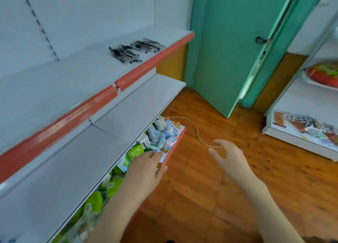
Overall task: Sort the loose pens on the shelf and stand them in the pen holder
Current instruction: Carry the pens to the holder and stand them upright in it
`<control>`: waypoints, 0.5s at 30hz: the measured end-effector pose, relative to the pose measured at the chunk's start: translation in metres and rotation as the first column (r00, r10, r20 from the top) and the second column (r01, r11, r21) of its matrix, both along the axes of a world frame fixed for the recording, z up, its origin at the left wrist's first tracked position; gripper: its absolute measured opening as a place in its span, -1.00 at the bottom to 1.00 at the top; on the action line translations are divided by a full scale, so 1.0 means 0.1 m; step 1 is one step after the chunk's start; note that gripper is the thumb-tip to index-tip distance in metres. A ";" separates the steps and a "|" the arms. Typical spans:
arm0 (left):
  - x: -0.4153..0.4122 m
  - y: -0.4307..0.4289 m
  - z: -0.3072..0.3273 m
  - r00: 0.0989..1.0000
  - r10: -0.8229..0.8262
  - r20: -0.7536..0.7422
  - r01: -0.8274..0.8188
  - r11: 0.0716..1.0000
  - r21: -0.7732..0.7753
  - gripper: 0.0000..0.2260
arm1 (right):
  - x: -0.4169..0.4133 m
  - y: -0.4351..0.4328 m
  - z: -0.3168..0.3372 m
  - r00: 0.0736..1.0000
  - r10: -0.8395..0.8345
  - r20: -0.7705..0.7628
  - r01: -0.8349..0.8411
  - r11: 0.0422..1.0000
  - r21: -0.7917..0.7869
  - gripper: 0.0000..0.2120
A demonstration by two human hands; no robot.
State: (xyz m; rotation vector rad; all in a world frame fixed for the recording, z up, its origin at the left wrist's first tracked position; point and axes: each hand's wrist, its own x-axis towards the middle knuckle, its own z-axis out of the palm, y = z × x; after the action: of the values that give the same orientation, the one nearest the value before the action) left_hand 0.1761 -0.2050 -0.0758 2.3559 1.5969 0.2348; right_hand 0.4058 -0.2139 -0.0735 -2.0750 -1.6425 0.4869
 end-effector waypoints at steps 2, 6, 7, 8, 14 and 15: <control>0.21 0.27 0.04 1.000 -0.006 0.002 0.006 1.000 0.013 -0.58 | 0.20 0.24 0.05 1.000 -0.010 -0.004 0.010 1.000 -0.003 -0.61; 0.63 0.72 0.12 1.000 -0.014 -0.003 0.014 0.999 0.033 -0.59 | 0.57 0.68 0.12 1.000 0.005 -0.016 -0.005 1.000 0.003 -0.61; 0.73 0.84 0.12 1.000 -0.009 0.002 0.008 0.999 0.040 -0.59 | 0.67 0.82 0.12 1.000 0.018 -0.016 -0.017 1.000 0.009 -0.62; 0.82 0.96 0.12 1.000 0.003 0.005 -0.003 0.999 0.043 -0.59 | 0.77 0.96 0.12 0.999 0.031 -0.017 -0.031 0.999 0.014 -0.62; 1.42 1.65 0.12 0.993 0.118 0.005 -0.118 0.991 0.065 -0.58 | 1.37 1.96 0.14 0.987 0.161 0.012 -0.162 0.986 0.049 -0.63; 1.52 1.75 0.13 0.988 0.154 0.021 -0.155 0.986 0.065 -0.59 | 1.46 2.14 0.16 0.981 0.195 0.017 -0.196 0.979 0.057 -0.63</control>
State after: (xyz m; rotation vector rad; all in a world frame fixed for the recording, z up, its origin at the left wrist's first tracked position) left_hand 0.3278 -0.0299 -0.0626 2.2732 1.7922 0.3428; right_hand 0.5518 0.0003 -0.0576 -1.8875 -1.8555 0.4854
